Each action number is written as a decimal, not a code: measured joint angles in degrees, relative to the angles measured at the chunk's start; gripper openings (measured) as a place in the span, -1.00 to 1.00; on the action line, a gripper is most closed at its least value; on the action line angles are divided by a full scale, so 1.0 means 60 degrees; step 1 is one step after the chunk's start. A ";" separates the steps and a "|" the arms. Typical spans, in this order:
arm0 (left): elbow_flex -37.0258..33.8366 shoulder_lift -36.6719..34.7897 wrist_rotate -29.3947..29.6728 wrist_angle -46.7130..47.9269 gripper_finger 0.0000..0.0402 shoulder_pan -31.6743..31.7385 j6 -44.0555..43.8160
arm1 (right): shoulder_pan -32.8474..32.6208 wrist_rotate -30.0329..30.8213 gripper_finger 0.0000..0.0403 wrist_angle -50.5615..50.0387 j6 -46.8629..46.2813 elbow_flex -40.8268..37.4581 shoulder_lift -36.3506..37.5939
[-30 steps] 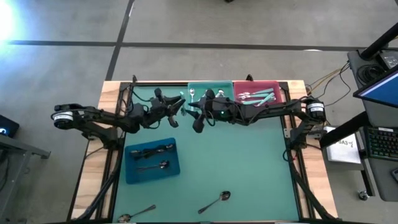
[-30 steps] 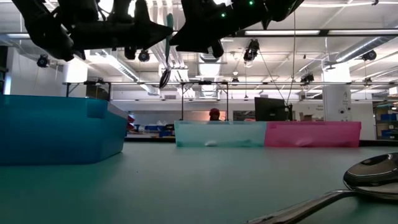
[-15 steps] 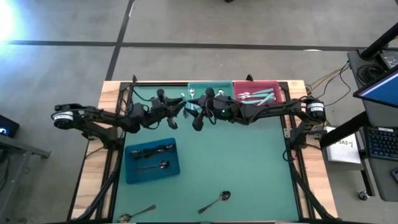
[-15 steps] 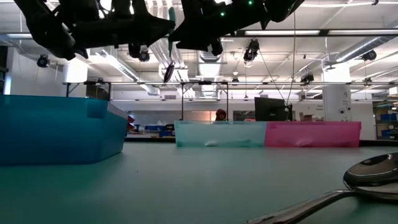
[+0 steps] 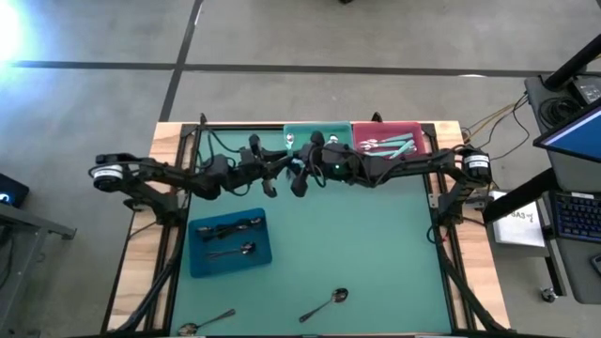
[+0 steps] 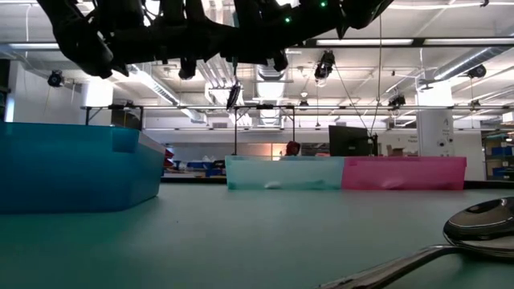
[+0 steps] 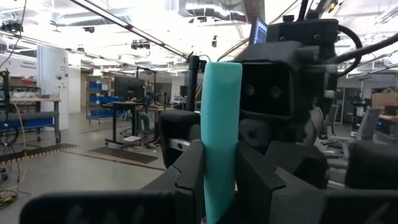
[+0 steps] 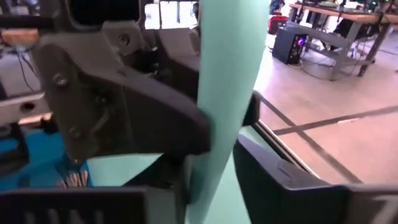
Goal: Sort silverware by color (type)
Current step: Put the green spoon into the red bin, then put the left black spoon into the dark blue bin
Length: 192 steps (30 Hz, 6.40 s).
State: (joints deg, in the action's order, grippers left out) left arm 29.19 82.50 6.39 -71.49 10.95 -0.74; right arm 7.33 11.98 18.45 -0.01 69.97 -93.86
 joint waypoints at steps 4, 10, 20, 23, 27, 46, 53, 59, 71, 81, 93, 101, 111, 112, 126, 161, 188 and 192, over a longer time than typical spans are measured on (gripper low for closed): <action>-0.0099 -0.0110 0.0005 -0.0075 -0.76 0.0005 0.0088 | -0.0007 0.0018 -0.79 -0.0050 0.0261 0.0000 0.0001; -0.0120 -0.0126 0.0024 -0.0111 -0.79 0.0002 0.0032 | 0.0097 0.0001 -0.89 -0.0042 0.0627 0.0000 0.0011; -0.0122 -0.0137 0.0213 0.0014 -0.68 0.0013 -0.0089 | 0.0427 -0.0115 -0.89 -0.0774 0.0900 0.0288 0.0017; -0.0124 -0.0198 0.0559 0.0117 -0.66 0.0010 -0.0092 | 0.0681 0.0005 -0.89 -0.1597 0.0925 0.0624 0.0061; -0.0131 -0.0426 0.0979 0.0618 -0.64 -0.0005 0.0208 | 0.1137 0.0177 -0.89 -0.2731 0.1127 0.1113 0.0158; -0.0273 -0.2300 0.1086 0.3776 -0.63 -0.0005 0.0140 | 0.4824 0.1040 -0.89 -1.3495 0.0819 0.1774 0.0448; -0.0276 -0.2922 0.0428 0.5737 -0.64 -0.0005 -0.1046 | 0.5970 0.1054 -0.87 -1.3447 0.0531 0.0791 0.0444; 0.0193 -0.3766 -0.1063 0.9048 -0.64 -0.0005 -0.2081 | 0.6097 0.1017 -0.75 -1.3490 0.0014 0.0717 0.0444; 0.1594 -0.4091 -0.2995 1.6517 -0.64 -0.1695 -0.4915 | 0.5662 0.0938 -0.72 -1.3117 0.0788 0.0765 0.0448; 0.2029 -0.4165 -0.2306 1.7332 -0.64 -0.4126 -0.6665 | 0.6054 0.0741 -0.71 -1.3811 0.0433 0.0772 0.0444; 0.1599 -0.3926 -0.2331 1.7730 -0.64 -0.7039 -0.9352 | 0.5869 0.0439 -0.70 -1.4426 0.0244 0.0736 0.0437; 0.1596 -0.3149 -0.2182 1.7677 -0.64 -0.8983 -1.1418 | 0.5649 -0.0083 -0.82 -1.4626 -0.0100 0.0732 0.0433; 0.2575 -0.1383 -0.2175 1.7197 -0.64 -1.0099 -1.1932 | 0.4667 -0.0785 -0.67 -1.4599 -0.0408 0.0732 0.0433; 0.2734 -0.1204 -0.2175 1.7201 -0.64 -1.0209 -1.1932 | 0.4537 -0.0763 -0.62 -1.4598 -0.0456 0.0732 0.0433; 0.5893 0.2522 -0.2162 1.8372 -0.64 -1.1657 -1.2380 | 0.2207 -0.0725 -0.42 -1.4540 -0.1770 0.1070 0.0846; 0.6881 0.5178 -0.0609 1.8610 -0.64 -1.1732 -1.3695 | 0.1632 -0.0745 -0.55 -1.0896 -0.1734 0.1503 0.0940; 0.8140 0.4289 0.1282 2.1218 -0.99 -1.1499 -1.3534 | 0.1632 -0.0748 -0.56 -1.0486 -0.1738 0.1504 0.0936; 0.8671 0.4208 0.1469 2.2028 -0.99 -1.1313 -1.2903 | 0.1632 -0.0746 -0.56 -1.0475 -0.1734 0.1501 0.0936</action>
State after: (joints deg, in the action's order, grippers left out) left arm 81.21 107.74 15.20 60.67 -56.93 -78.16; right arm 17.12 7.50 -44.40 -10.41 78.98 -88.25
